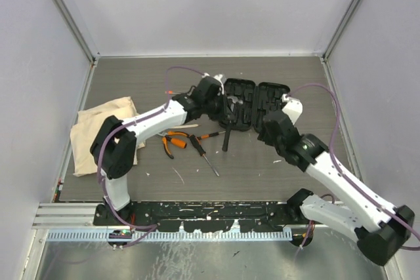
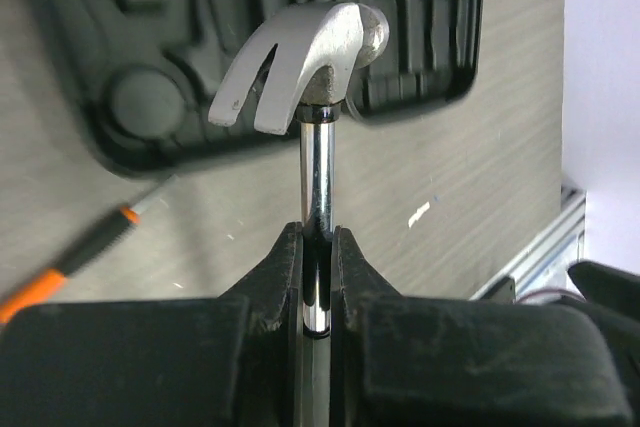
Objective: Sort the tools into containers
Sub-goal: Pick up the hammer at the center of the board, then move the storage box to the center of the board.
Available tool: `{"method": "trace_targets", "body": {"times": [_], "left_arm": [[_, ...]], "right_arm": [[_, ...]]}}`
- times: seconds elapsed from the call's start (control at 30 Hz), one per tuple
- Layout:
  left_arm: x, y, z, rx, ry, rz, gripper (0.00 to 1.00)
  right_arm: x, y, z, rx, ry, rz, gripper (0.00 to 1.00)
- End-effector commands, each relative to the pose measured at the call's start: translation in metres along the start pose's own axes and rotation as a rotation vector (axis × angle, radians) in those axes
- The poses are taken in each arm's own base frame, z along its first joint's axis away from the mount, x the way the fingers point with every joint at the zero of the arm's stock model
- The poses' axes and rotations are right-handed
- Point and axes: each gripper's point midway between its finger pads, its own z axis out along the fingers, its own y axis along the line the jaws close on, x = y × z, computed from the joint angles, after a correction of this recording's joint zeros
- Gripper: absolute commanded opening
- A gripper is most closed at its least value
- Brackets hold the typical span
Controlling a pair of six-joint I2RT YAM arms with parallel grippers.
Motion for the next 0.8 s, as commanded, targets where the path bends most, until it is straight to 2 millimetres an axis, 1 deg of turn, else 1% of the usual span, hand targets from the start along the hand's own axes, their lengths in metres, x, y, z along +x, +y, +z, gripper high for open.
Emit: {"method": "trace_targets", "body": {"times": [0.0, 0.1, 0.17, 0.23, 0.37, 0.47, 0.53, 0.67, 0.77], "left_arm": [[-0.058, -0.018, -0.036, 0.057, -0.113, 0.073, 0.0], [-0.073, -0.006, -0.055, 0.035, -0.145, 0.067, 0.0], [-0.079, 0.001, -0.068, 0.026, -0.163, 0.058, 0.0], [-0.081, 0.009, -0.078, 0.015, -0.175, 0.046, 0.0], [-0.078, 0.015, -0.095, 0.009, -0.183, 0.045, 0.0], [-0.073, 0.022, -0.103, -0.013, -0.185, 0.048, 0.0], [-0.07, 0.025, -0.106, -0.017, -0.183, 0.047, 0.0], [-0.066, 0.03, -0.11, -0.021, -0.178, 0.043, 0.0], [-0.065, 0.032, -0.112, -0.025, -0.179, 0.046, 0.0]], "right_arm": [[-0.037, 0.001, 0.037, 0.021, -0.013, -0.024, 0.5], [-0.046, 0.006, 0.07, -0.032, 0.037, -0.009, 0.51], [-0.052, 0.012, 0.09, -0.033, 0.047, -0.024, 0.53], [-0.051, 0.021, 0.108, -0.048, 0.081, -0.042, 0.53], [-0.05, 0.025, 0.144, -0.018, 0.124, -0.064, 0.54], [-0.048, 0.029, 0.163, -0.014, 0.136, -0.074, 0.54], [-0.047, 0.027, 0.172, 0.014, 0.142, -0.084, 0.55], [-0.039, 0.027, 0.189, 0.037, 0.186, -0.107, 0.55], [-0.038, 0.021, 0.201, 0.084, 0.185, -0.12, 0.55]]}}
